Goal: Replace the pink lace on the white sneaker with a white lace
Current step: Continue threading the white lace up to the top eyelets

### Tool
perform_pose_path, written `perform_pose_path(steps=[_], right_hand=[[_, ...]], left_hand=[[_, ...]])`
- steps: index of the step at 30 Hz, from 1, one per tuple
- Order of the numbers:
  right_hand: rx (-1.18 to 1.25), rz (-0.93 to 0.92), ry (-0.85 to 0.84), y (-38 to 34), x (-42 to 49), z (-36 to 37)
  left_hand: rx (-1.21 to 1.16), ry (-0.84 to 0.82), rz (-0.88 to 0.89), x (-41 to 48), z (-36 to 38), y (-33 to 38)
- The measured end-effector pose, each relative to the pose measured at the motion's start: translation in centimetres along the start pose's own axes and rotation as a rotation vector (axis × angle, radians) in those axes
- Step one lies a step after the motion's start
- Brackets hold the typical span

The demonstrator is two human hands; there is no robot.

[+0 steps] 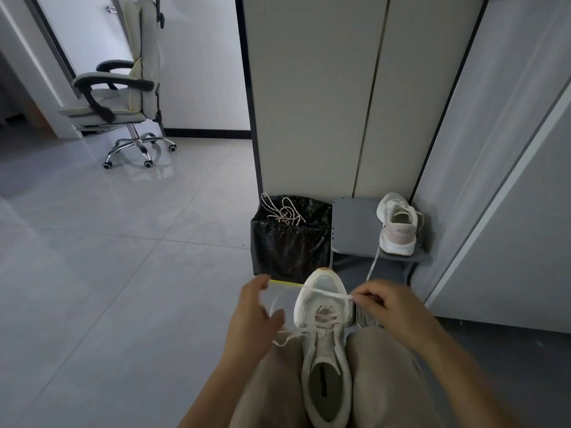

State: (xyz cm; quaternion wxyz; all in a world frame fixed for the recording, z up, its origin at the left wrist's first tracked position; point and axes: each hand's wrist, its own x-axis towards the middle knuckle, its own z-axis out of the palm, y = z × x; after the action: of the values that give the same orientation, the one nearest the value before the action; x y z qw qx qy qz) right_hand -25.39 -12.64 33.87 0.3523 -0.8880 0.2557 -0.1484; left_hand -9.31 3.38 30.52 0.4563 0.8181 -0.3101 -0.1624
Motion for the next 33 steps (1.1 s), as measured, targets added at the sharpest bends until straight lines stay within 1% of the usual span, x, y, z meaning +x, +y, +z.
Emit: perform_pose_path(steps=[1, 2, 3, 4, 7, 8, 11, 13, 14, 15, 16, 18, 19, 20, 22, 23, 26, 28, 31, 33], right_hand=[[-0.04, -0.064, -0.012, -0.9, 0.3, 0.8], [-0.065, -0.121, -0.012, -1.8, 0.6, 1.6], [-0.071, -0.158, 0.004, -2.5, 0.8, 2.0], [-0.063, -0.167, 0.027, -2.9, 1.0, 2.1], [0.037, -0.083, 0.07, -2.6, 0.9, 0.9], [0.081, -0.044, 0.062, -2.2, 0.7, 0.3], [0.134, 0.029, 0.027, -1.1, 0.1, -0.4], [0.138, 0.056, 0.022, -1.0, 0.0, 0.1], [0.142, 0.067, 0.022, -1.2, 0.0, 0.5], [0.136, 0.075, 0.019, -1.5, 0.1, 1.0], [0.115, 0.072, 0.011, -1.9, 0.2, 1.6], [0.07, 0.056, -0.017, -2.8, 0.5, 2.6], [0.077, 0.062, -0.034, -3.1, 0.6, 2.8], [0.104, 0.081, -0.051, -3.2, 0.7, 2.8], [0.178, 0.139, -0.087, -2.9, 0.7, 2.6], [0.212, 0.159, -0.097, -2.7, 0.5, 2.4], [0.276, 0.16, -0.125, -2.6, 0.1, 2.7], [0.247, 0.122, -0.15, -3.0, 0.0, 3.4], [0.214, 0.112, -0.091, -2.9, 0.2, 3.8], [0.221, 0.119, -0.083, -2.6, 0.2, 3.8]], left_hand=[[0.041, -0.088, 0.135, -0.2, 0.4, 1.5], [0.056, -0.195, 0.23, -0.4, 1.1, 2.9], [0.088, -0.268, 0.29, -0.5, 1.6, 4.0], [0.113, -0.272, 0.317, -0.4, 1.7, 4.6], [0.102, -0.114, 0.262, 1.0, 0.1, 3.4], [0.11, -0.094, 0.238, 1.1, -0.7, 2.7], [0.206, -0.108, 0.171, 1.0, -2.5, 1.1], [0.353, -0.127, 0.121, 0.9, -2.9, 0.9], [0.443, -0.14, 0.124, 0.8, -3.0, 1.1], [0.472, -0.169, 0.151, 0.6, -2.7, 1.4], [0.411, -0.219, 0.188, 0.3, -2.1, 1.8], [0.202, -0.338, 0.263, -0.6, -0.3, 3.2], [0.164, -0.347, 0.304, -0.9, 0.6, 3.6], [0.159, -0.304, 0.318, -0.9, 1.1, 3.6], [0.13, -0.202, 0.28, -0.7, 1.2, 3.0], [0.134, -0.205, 0.269, -0.6, 1.2, 2.4], [0.169, -0.317, 0.238, -1.0, 1.7, 1.9], [0.066, -0.334, 0.198, -1.3, 2.2, 2.2], [-0.149, -0.327, 0.103, -1.3, 2.6, 2.2], [-0.252, -0.326, 0.037, -1.5, 2.5, 2.2]])
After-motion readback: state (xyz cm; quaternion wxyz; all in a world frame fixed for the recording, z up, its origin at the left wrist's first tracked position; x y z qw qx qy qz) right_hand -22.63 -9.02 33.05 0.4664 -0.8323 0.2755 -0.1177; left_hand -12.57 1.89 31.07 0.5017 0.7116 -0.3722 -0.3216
